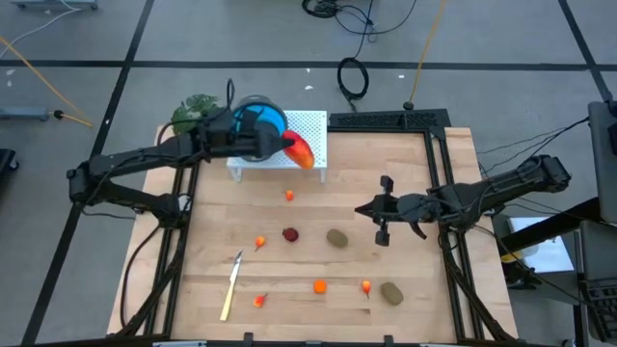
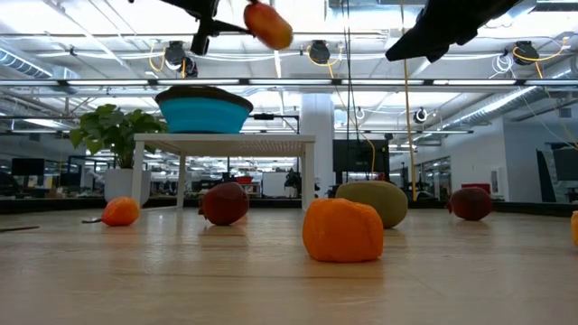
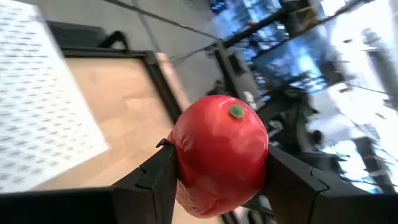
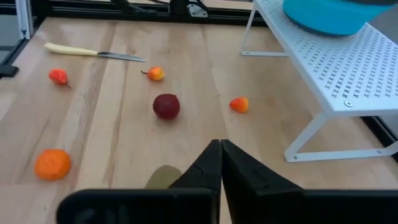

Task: Pick & Place Fruit
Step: Put the red mango into the blue strainer bowl on the shelf

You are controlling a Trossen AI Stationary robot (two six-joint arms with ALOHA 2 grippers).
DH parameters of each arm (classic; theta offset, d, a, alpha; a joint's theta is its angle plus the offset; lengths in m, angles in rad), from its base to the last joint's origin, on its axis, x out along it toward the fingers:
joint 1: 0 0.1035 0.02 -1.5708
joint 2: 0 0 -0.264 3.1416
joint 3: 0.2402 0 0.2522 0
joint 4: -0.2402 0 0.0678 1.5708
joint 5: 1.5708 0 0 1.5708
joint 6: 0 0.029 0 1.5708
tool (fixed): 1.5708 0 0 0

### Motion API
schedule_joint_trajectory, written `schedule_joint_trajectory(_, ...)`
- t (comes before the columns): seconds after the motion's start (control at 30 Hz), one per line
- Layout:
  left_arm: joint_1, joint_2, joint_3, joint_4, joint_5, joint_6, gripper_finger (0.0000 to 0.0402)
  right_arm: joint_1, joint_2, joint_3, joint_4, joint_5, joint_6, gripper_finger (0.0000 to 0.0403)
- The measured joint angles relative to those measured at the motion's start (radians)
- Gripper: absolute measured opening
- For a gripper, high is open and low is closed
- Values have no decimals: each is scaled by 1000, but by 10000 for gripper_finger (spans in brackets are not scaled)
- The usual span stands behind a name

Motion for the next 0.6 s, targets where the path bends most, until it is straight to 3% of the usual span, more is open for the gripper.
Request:
schedule_joint_trajectory(0.3, 2, -1, 0, 31, 16, 46, 191, 0, -1, 0, 0, -23, 0, 1)
schedule_joint_trajectory(0.6, 2, -3, 0, 68, -227, 422, 191, 0, -1, 0, 0, -23, 0, 0)
